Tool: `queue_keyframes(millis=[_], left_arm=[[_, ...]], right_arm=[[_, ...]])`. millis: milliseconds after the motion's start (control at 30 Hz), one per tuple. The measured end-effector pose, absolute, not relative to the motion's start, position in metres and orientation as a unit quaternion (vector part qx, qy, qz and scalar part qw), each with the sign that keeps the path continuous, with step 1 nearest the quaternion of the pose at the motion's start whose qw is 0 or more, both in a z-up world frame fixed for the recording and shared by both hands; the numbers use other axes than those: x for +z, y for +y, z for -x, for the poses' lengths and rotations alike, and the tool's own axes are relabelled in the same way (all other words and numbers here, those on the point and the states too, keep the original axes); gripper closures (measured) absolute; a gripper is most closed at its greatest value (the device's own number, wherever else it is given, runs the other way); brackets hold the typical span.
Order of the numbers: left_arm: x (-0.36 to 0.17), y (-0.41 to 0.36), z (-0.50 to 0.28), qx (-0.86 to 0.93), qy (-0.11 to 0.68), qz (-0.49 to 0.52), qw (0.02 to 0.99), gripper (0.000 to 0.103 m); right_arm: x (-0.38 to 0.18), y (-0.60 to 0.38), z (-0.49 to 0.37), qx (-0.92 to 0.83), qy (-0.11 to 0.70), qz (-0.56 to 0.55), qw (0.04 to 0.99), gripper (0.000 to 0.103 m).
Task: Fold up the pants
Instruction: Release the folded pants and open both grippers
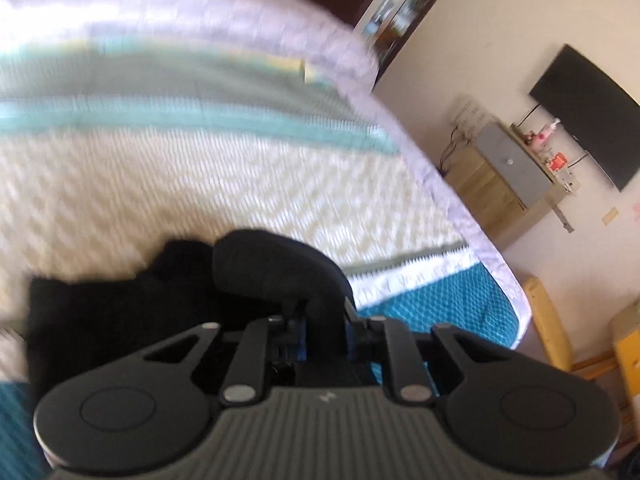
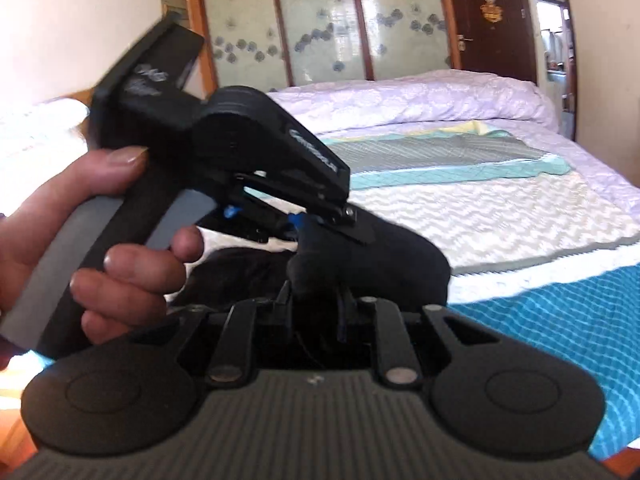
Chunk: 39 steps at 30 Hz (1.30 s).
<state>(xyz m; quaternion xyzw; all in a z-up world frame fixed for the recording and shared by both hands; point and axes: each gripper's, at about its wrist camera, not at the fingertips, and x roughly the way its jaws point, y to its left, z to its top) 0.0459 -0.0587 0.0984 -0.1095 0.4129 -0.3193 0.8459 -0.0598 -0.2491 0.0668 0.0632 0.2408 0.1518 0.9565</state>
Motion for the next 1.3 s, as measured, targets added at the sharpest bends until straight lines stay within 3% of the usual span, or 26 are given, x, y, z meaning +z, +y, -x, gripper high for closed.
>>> queue_keyframes(millis=[167, 300, 367, 400, 467, 533, 700, 867, 933, 1033, 1267, 1300], left_arm=[[0.114, 0.011, -0.036, -0.266, 0.383, 0.116, 0.877, 0.089], [0.071, 0.058, -0.038, -0.185, 0.431, 0.139, 0.872, 0.086], [0.035, 0.065, -0.041, -0.152, 0.474, 0.123, 0.859, 0.071], [0.022, 0.067, -0.04, -0.145, 0.489, 0.125, 0.851, 0.067], [0.017, 0.078, -0.033, -0.148, 0.479, 0.162, 0.85, 0.063], [0.026, 0.087, -0.03, -0.154, 0.464, 0.184, 0.853, 0.056], [0.05, 0.107, -0.024, -0.166, 0.419, 0.222, 0.864, 0.051], [0.047, 0.091, -0.002, -0.197, 0.419, 0.188, 0.866, 0.045], [0.029, 0.08, 0.003, -0.182, 0.442, 0.15, 0.865, 0.045], [-0.002, 0.083, 0.017, -0.162, 0.45, 0.147, 0.866, 0.036], [0.017, 0.11, 0.02, -0.173, 0.449, 0.201, 0.853, 0.029], [0.022, 0.116, 0.019, -0.176, 0.442, 0.214, 0.853, 0.027]], right_arm=[[0.083, -0.194, 0.049, 0.224, 0.22, -0.028, 0.949, 0.081], [0.064, -0.152, 0.036, 0.278, 0.257, -0.015, 0.925, 0.078], [0.039, -0.134, 0.027, 0.298, 0.31, 0.005, 0.903, 0.072], [0.027, -0.129, 0.023, 0.299, 0.334, 0.017, 0.894, 0.067], [0.023, -0.131, 0.028, 0.299, 0.337, 0.034, 0.892, 0.067], [0.037, -0.151, 0.037, 0.32, 0.319, 0.006, 0.892, 0.059], [0.06, -0.225, 0.045, 0.265, 0.294, -0.066, 0.916, 0.059], [0.048, -0.27, 0.039, 0.203, 0.329, -0.145, 0.911, 0.062], [0.025, -0.266, 0.033, 0.192, 0.368, -0.156, 0.896, 0.063], [-0.009, -0.248, 0.04, 0.2, 0.419, -0.193, 0.865, 0.069], [0.023, -0.267, 0.058, 0.223, 0.407, -0.234, 0.854, 0.066], [0.027, -0.272, 0.058, 0.223, 0.399, -0.247, 0.854, 0.061]])
